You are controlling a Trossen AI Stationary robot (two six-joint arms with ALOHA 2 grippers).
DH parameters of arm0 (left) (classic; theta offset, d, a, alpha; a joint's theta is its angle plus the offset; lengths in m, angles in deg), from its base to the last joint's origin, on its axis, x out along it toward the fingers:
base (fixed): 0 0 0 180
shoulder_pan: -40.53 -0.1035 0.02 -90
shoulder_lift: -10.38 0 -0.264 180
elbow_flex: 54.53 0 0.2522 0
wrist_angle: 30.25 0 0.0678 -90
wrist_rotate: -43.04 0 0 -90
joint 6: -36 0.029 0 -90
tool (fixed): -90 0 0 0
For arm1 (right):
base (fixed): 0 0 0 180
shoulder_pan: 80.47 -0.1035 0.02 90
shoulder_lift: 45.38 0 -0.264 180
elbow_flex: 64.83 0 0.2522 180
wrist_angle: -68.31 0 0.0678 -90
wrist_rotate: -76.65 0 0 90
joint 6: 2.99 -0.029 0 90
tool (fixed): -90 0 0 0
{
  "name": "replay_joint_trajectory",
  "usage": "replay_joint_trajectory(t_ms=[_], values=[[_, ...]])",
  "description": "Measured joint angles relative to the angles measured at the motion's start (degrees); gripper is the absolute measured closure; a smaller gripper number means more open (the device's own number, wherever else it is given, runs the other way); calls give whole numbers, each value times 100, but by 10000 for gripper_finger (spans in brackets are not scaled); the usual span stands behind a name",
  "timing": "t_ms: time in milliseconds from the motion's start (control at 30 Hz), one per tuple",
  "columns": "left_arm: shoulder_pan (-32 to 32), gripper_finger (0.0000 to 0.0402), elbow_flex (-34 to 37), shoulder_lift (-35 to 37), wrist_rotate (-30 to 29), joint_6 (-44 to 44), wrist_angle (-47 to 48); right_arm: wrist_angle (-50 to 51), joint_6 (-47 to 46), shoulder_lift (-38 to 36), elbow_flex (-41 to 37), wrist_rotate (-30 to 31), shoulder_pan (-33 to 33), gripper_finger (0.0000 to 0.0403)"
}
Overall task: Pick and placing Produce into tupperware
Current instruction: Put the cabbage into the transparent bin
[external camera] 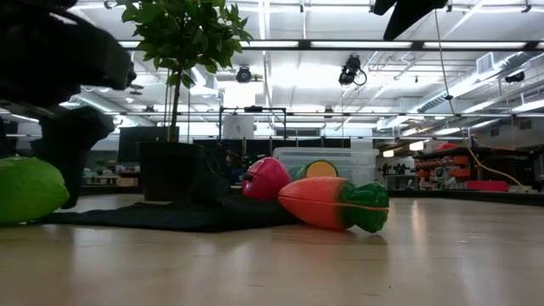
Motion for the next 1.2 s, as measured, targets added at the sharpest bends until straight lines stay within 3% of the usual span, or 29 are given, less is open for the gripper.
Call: replay_joint_trajectory(t_ms=[300,800,1200], values=[[0,44,0,-99,195,-182,40,-2,-5,-2,0,2,2,80],[0,170,-7,-99,408,-350,34,-2,-5,-2,0,2,2,80],[4,154,2,189,1262,-973,134,-1,24,-2,0,1,2,80]])
